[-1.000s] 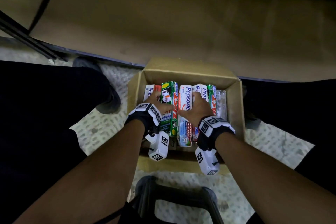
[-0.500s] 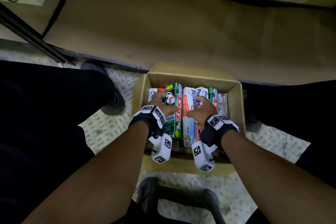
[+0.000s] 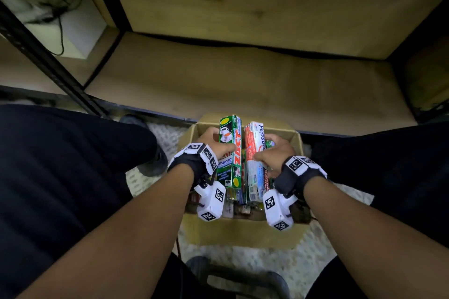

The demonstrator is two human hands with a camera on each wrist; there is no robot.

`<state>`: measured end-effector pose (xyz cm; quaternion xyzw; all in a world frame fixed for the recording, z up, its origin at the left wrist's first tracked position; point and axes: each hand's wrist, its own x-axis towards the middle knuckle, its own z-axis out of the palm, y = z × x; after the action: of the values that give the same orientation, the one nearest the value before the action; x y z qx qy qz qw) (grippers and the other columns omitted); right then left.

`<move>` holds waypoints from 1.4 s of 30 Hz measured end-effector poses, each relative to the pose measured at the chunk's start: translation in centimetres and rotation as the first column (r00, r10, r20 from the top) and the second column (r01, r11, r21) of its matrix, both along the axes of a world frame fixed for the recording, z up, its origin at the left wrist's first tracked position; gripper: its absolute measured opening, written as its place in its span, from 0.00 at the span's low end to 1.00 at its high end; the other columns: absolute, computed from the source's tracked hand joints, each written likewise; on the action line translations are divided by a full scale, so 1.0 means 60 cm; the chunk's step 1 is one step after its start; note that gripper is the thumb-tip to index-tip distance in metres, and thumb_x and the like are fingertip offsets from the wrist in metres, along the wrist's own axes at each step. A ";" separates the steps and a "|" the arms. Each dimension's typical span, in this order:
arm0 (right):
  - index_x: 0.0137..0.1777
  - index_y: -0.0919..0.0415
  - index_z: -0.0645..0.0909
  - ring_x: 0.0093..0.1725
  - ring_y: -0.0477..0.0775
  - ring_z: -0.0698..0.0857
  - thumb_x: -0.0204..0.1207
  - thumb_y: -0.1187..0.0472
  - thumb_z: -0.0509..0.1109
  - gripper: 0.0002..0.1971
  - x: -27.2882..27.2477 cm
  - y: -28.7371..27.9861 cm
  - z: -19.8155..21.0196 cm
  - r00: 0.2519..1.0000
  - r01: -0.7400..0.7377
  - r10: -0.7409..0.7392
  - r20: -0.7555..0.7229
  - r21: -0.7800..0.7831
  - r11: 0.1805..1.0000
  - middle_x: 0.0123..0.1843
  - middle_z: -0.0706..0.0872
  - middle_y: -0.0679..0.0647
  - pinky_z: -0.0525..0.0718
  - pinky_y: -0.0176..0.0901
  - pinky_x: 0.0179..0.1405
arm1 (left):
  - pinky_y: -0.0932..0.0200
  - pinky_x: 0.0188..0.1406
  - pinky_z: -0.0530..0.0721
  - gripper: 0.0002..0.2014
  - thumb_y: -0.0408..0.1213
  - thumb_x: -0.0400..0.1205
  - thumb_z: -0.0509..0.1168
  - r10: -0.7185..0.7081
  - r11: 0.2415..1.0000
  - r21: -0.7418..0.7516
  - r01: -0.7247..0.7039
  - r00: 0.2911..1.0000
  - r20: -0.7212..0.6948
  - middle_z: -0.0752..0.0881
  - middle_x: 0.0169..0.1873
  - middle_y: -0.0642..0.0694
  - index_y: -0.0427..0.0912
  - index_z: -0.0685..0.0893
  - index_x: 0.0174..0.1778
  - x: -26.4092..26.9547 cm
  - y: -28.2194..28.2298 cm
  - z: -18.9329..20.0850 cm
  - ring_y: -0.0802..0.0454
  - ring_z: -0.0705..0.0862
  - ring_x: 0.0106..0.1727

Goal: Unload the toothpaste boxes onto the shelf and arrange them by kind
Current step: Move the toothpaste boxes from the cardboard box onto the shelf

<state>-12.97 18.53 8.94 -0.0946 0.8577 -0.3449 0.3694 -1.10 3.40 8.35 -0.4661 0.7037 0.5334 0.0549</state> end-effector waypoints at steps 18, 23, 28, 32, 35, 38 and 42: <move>0.73 0.48 0.75 0.47 0.53 0.90 0.68 0.66 0.80 0.33 0.004 0.082 0.312 0.956 -0.021 -0.067 -0.287 -0.292 0.956 0.60 0.89 0.54 0.92 0.53 0.44 | 0.45 0.49 0.90 0.30 0.50 0.66 0.80 -0.139 0.956 -0.291 0.043 0.938 -0.318 0.88 0.49 0.51 0.54 0.75 0.61 0.022 0.044 0.305 0.48 0.90 0.45; 0.75 0.48 0.75 0.47 0.55 0.91 0.70 0.66 0.79 0.34 -0.011 0.102 0.412 0.933 -0.058 -0.079 -0.350 -0.363 0.930 0.60 0.89 0.56 0.92 0.54 0.43 | 0.46 0.47 0.90 0.26 0.48 0.66 0.80 -0.163 0.933 -0.359 0.002 0.894 -0.418 0.89 0.46 0.51 0.54 0.77 0.57 0.005 0.064 0.395 0.50 0.91 0.43; 0.72 0.46 0.78 0.45 0.52 0.91 0.69 0.66 0.80 0.32 -0.048 0.110 0.497 0.910 -0.042 -0.132 -0.392 -0.404 0.914 0.52 0.91 0.51 0.91 0.51 0.42 | 0.56 0.38 0.88 0.23 0.52 0.67 0.77 -0.204 0.888 -0.457 -0.045 0.853 -0.480 0.89 0.42 0.54 0.56 0.78 0.56 -0.029 0.073 0.479 0.55 0.90 0.40; 0.71 0.45 0.80 0.37 0.48 0.90 0.69 0.67 0.78 0.31 -0.083 0.114 0.558 0.886 -0.035 -0.164 -0.434 -0.415 0.909 0.40 0.89 0.47 0.88 0.41 0.28 | 0.64 0.33 0.81 0.16 0.54 0.72 0.73 -0.225 0.838 -0.537 -0.097 0.835 -0.503 0.88 0.43 0.55 0.56 0.78 0.52 -0.060 0.073 0.532 0.58 0.87 0.40; 0.73 0.42 0.78 0.39 0.50 0.90 0.69 0.63 0.79 0.32 -0.115 0.107 0.599 0.836 -0.062 -0.142 -0.530 -0.348 0.935 0.44 0.90 0.49 0.90 0.45 0.36 | 0.62 0.43 0.80 0.19 0.55 0.75 0.69 -0.285 0.795 -0.602 -0.072 0.832 -0.476 0.85 0.48 0.58 0.52 0.81 0.59 -0.093 0.069 0.566 0.54 0.86 0.48; 0.74 0.40 0.77 0.46 0.54 0.91 0.67 0.60 0.80 0.34 -0.147 0.098 0.628 0.788 -0.089 -0.119 -0.604 -0.303 0.949 0.53 0.91 0.51 0.91 0.53 0.47 | 0.61 0.57 0.79 0.32 0.55 0.75 0.69 -0.281 0.750 -0.655 -0.088 0.855 -0.437 0.82 0.62 0.54 0.52 0.75 0.76 -0.130 0.055 0.593 0.52 0.82 0.61; 0.75 0.38 0.74 0.53 0.54 0.89 0.67 0.60 0.80 0.37 -0.205 0.079 0.654 0.748 -0.099 -0.101 -0.656 -0.262 0.960 0.65 0.86 0.47 0.91 0.56 0.49 | 0.67 0.44 0.79 0.11 0.52 0.76 0.68 -0.317 0.717 -0.695 -0.042 0.869 -0.380 0.85 0.49 0.60 0.63 0.82 0.55 -0.185 0.033 0.639 0.52 0.83 0.53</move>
<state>-25.27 23.27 48.19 -0.2616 0.8751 -0.4066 0.0232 -12.18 5.37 46.71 -0.2527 0.8746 0.3273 -0.2532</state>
